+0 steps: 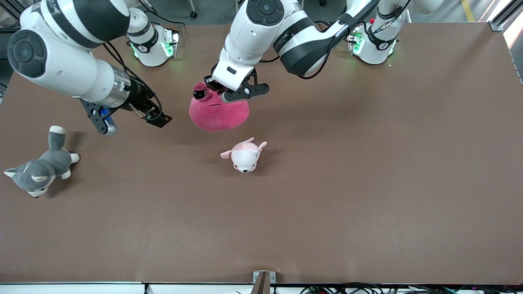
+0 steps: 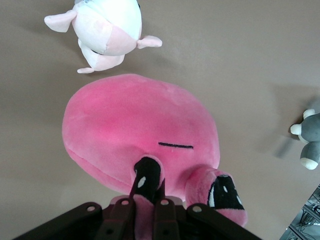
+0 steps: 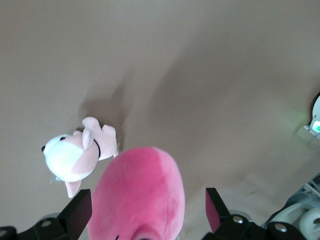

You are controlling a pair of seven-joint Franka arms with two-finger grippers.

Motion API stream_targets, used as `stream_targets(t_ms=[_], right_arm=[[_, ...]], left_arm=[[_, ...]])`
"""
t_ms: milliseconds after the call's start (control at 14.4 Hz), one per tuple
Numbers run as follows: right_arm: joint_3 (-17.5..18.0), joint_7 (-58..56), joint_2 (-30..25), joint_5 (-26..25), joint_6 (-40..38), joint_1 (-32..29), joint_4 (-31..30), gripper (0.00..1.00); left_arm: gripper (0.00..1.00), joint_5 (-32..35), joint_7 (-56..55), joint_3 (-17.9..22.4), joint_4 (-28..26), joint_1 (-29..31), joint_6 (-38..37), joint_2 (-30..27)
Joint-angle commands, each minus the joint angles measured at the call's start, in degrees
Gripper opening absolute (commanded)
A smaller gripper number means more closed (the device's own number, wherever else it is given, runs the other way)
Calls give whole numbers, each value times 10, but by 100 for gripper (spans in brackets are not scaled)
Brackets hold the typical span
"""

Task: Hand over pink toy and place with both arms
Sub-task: 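Reach the right gripper to the pink plush held by the left gripper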

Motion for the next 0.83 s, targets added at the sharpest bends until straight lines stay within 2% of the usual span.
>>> stream_targets(t_ms=[0,277,762], right_arm=[[-6,61,-24,11,34,42,-37,100],[-6,122,-24,10,69,92,-56,100],[-6,132,-50,9,65,114,-90,98]], left_arm=[[0,-2,-9,5,15,-7,3,6],[0,-2,-9,5,15,-8,3,6],[0,-2,-9,5,15,-8,3,6]])
